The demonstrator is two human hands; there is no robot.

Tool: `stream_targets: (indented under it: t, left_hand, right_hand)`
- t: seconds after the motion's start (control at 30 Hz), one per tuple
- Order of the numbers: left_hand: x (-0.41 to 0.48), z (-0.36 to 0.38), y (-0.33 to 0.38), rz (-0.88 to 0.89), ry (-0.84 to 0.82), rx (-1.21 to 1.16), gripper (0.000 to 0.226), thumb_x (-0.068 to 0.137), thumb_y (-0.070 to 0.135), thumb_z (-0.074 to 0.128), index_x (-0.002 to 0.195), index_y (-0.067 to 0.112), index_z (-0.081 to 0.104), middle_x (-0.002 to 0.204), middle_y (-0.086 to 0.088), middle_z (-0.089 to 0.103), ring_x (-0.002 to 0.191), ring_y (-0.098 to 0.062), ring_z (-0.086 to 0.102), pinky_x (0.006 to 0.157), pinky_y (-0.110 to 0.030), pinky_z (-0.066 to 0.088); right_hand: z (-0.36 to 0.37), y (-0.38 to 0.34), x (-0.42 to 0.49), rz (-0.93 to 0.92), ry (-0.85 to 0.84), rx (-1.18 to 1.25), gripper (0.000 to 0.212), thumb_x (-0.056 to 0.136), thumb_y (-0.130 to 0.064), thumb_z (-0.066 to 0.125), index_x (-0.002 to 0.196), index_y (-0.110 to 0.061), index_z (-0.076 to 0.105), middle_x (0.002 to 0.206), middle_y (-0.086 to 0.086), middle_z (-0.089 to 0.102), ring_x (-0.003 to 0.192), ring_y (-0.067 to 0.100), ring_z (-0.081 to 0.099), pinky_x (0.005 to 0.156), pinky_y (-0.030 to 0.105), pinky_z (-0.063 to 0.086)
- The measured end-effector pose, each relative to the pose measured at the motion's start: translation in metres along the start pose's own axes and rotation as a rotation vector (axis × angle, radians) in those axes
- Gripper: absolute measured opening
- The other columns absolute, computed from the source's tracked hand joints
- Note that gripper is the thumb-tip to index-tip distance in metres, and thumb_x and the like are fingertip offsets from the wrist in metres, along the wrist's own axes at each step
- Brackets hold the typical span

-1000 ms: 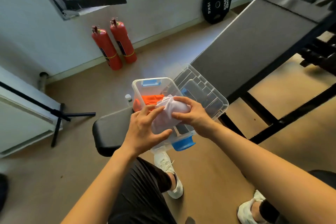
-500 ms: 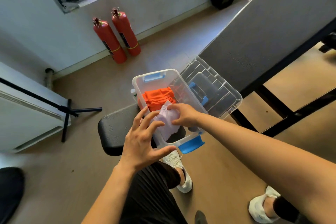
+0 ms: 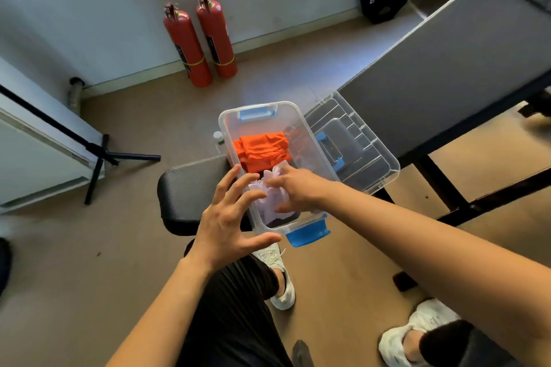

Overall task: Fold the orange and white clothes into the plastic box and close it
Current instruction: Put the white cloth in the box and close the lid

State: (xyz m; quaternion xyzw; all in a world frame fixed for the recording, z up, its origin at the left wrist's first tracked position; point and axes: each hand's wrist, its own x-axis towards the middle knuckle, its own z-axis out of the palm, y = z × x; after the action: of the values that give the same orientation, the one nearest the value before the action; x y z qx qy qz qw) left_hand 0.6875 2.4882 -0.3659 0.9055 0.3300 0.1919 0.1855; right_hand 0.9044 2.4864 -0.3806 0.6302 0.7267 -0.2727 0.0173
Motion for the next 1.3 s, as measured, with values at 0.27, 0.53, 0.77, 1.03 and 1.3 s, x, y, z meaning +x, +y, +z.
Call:
stream_targets:
  t: [0.27,0.53,0.77,1.03,1.3]
  left_hand:
    - [-0.002,0.006,0.0,0.011,0.066,-0.032,0.077,0.074,0.078,0.067,0.124,0.019,0.065,0.155,0.004,0.044,0.155,-0.021,0.017,0.094,-0.05,0.058]
    - [-0.01,0.008,-0.006,0.023,0.113,-0.066,0.075,0.075,0.078,0.065,0.121,0.017,0.066,0.156,0.005,0.041,0.155,-0.023,0.018,0.107,-0.047,0.049]
    - [-0.013,0.007,-0.008,0.001,0.11,-0.111,0.075,0.077,0.076,0.064,0.127,0.02,0.063,0.16,0.006,0.036,0.156,-0.021,0.015,0.108,-0.05,0.046]
    - [-0.001,0.016,0.003,-0.011,0.088,-0.136,0.085,0.075,0.076,0.066,0.142,0.026,0.052,0.165,0.009,0.027,0.157,-0.018,0.01,0.112,-0.045,0.033]
    - [0.014,0.032,0.019,-0.08,0.092,-0.182,0.092,0.075,0.066,0.074,0.153,0.032,0.038,0.168,0.015,0.013,0.156,-0.009,0.002,0.113,-0.05,0.021]
  right_hand:
    - [0.004,0.002,0.023,0.201,0.115,0.191,0.046,0.098,-0.039,0.058,0.141,-0.024,0.053,0.14,0.014,0.054,0.124,0.036,0.055,0.098,0.046,0.048]
    - [-0.002,-0.003,0.03,0.181,0.06,0.152,0.057,0.098,-0.046,0.056,0.149,-0.026,0.042,0.145,0.013,0.049,0.128,0.035,0.052,0.103,0.048,0.047]
    - [-0.027,-0.012,-0.015,0.082,0.143,0.11,0.071,0.093,-0.041,0.067,0.155,-0.033,0.032,0.157,0.005,0.038,0.136,0.029,0.046,0.107,0.044,0.044]
    - [-0.04,0.027,-0.071,0.16,0.567,0.254,0.031,0.091,-0.032,0.071,0.118,-0.017,0.07,0.113,0.004,0.072,0.086,0.018,0.069,0.083,0.042,0.06]
    - [-0.031,0.105,-0.088,0.638,0.566,0.069,0.05,0.094,-0.04,0.063,0.139,-0.02,0.052,0.14,0.008,0.054,0.121,0.03,0.049,0.092,0.04,0.05]
